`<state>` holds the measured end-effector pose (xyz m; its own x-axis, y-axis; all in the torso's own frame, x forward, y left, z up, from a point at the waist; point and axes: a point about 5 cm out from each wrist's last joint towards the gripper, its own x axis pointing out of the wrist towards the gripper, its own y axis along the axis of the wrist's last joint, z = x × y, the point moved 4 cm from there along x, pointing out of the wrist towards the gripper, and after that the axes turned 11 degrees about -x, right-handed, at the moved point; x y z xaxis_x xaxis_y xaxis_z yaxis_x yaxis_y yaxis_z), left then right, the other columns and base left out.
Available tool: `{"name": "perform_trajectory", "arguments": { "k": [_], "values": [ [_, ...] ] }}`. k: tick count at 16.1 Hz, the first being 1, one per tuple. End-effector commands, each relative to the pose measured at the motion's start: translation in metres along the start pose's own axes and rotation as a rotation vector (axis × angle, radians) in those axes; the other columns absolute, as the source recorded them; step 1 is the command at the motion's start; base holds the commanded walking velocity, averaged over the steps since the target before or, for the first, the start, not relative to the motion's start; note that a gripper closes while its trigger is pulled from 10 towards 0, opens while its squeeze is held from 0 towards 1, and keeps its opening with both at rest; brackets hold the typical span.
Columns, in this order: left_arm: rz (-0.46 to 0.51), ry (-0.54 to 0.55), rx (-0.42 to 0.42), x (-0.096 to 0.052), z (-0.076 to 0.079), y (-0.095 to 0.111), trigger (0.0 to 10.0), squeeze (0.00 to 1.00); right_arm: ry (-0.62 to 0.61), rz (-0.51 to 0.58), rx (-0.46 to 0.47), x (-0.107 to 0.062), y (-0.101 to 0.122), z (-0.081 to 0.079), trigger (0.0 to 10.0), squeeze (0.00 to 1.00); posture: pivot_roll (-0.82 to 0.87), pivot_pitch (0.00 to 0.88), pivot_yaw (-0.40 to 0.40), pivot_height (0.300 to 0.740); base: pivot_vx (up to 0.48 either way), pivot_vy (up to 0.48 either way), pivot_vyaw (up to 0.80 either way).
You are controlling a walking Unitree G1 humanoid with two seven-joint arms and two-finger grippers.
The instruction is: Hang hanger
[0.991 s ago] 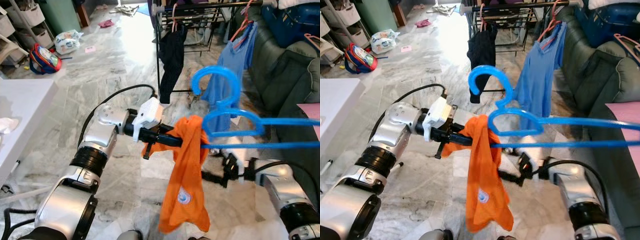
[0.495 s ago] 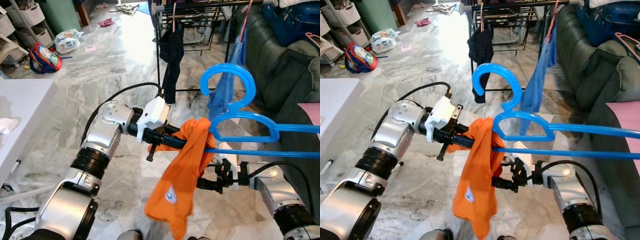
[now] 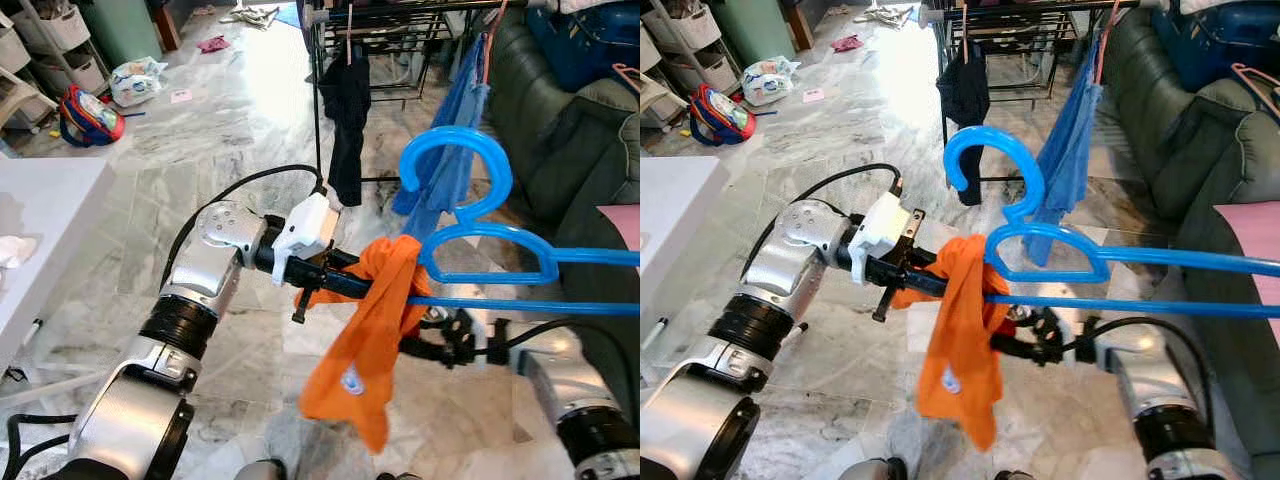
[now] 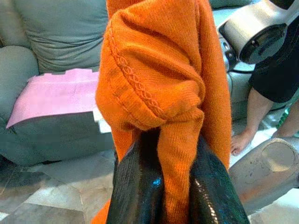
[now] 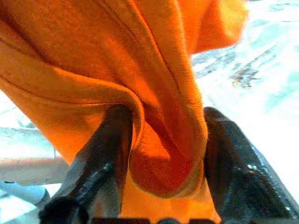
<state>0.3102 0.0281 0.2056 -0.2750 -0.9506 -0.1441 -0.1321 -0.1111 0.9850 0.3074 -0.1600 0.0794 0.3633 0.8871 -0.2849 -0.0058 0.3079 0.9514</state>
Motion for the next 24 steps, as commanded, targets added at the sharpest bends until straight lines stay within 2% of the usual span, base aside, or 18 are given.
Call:
{"name": "perform_trajectory", "arguments": {
  "k": [1, 12, 14, 17, 22, 24],
  "values": [
    [0.009, 0.009, 0.021, -0.005, -0.001, 0.005, 0.0, 0.0, -0.025, 0.001, 0.011, -0.004, -0.003, 0.001, 0.0, 0.0, 0.0, 0.155, 0.082, 0.74, 0.0, 0.0, 0.0],
    [0.0, 0.031, 0.028, -0.007, -0.005, 0.003, 0.0, 0.0, -0.071, -0.028, 0.032, -0.021, -0.012, 0.004, 0.0, 0.0, -0.01, 0.152, 0.082, 0.74, 0.0, 0.0, 0.0],
    [-0.028, 0.057, 0.023, -0.013, -0.006, -0.005, 0.0, 0.0, -0.112, -0.031, 0.036, -0.029, -0.014, 0.008, 0.0, 0.0, -0.01, 0.151, 0.081, 0.74, 0.0, 0.0, 0.0],
    [-0.083, 0.146, -0.011, -0.029, -0.008, -0.029, 0.0, 0.0, -0.189, -0.019, 0.032, -0.044, -0.013, 0.014, 0.0, 0.0, -0.02, 0.15, 0.08, 0.74, 0.0, 0.0, 0.0],
    [-0.058, 0.294, -0.077, -0.048, -0.017, -0.043, 0.0, 0.0, -0.254, -0.022, 0.017, -0.061, -0.013, 0.014, 0.0, 0.0, -0.04, 0.15, 0.074, 0.74, 0.0, 0.0, 0.0],
    [-0.084, 0.329, -0.083, -0.056, -0.016, -0.052, 0.0, 0.0, -0.318, -0.016, -0.001, -0.068, -0.009, 0.02, 0.0, 0.0, -0.05, 0.153, 0.074, 0.74, 0.0, 0.0, 0.0]
  ]
}}
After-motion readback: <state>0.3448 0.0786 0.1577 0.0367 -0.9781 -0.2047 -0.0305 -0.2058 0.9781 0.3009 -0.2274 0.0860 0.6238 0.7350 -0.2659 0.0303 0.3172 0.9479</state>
